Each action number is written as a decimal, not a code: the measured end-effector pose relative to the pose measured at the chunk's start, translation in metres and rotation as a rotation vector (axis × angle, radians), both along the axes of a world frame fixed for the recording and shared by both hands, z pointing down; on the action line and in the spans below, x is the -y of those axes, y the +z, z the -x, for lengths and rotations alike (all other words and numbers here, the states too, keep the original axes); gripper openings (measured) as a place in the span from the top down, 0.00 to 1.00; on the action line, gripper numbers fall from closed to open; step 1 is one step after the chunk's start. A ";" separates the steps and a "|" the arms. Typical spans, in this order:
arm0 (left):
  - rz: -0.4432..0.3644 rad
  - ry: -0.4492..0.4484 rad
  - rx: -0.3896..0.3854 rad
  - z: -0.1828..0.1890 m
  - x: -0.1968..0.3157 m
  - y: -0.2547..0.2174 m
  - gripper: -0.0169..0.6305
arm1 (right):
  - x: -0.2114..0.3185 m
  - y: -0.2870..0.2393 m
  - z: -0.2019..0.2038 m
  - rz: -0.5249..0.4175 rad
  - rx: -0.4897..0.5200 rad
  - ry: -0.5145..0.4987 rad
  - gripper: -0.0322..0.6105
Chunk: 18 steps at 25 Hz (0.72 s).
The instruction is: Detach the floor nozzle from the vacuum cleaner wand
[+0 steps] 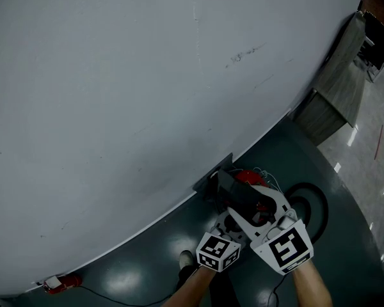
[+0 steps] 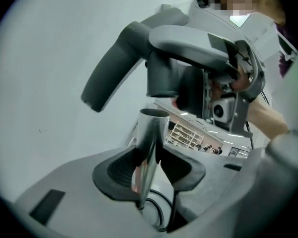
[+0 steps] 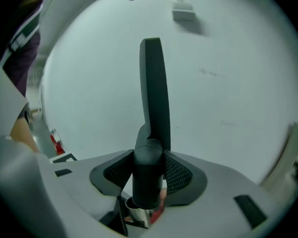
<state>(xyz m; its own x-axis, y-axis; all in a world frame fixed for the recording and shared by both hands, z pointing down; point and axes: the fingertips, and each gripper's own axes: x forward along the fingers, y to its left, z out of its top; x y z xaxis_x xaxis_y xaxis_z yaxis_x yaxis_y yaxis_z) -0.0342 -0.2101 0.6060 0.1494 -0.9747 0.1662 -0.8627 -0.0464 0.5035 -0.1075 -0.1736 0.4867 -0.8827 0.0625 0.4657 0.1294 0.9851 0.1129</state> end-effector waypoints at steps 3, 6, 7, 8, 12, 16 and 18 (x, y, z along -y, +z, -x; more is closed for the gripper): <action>0.006 -0.005 -0.003 0.001 -0.001 0.000 0.74 | -0.005 -0.021 0.012 -0.051 0.045 -0.031 0.65; 0.013 0.002 0.001 -0.001 -0.003 -0.001 0.74 | 0.000 -0.035 0.015 -0.002 0.111 0.007 0.65; 0.013 0.004 0.005 -0.001 -0.004 -0.002 0.73 | 0.003 -0.037 0.015 0.014 0.121 0.021 0.65; 0.011 0.006 0.008 0.001 -0.005 -0.004 0.72 | 0.006 -0.037 0.014 0.025 0.125 0.035 0.65; 0.004 0.000 0.013 0.009 -0.014 -0.014 0.65 | 0.017 -0.043 0.006 0.067 0.149 0.098 0.65; -0.023 -0.021 0.022 0.024 -0.030 -0.040 0.63 | 0.029 -0.062 -0.006 0.135 0.214 0.176 0.65; -0.045 -0.037 0.026 0.031 -0.041 -0.060 0.63 | 0.034 -0.073 -0.015 0.185 0.249 0.222 0.65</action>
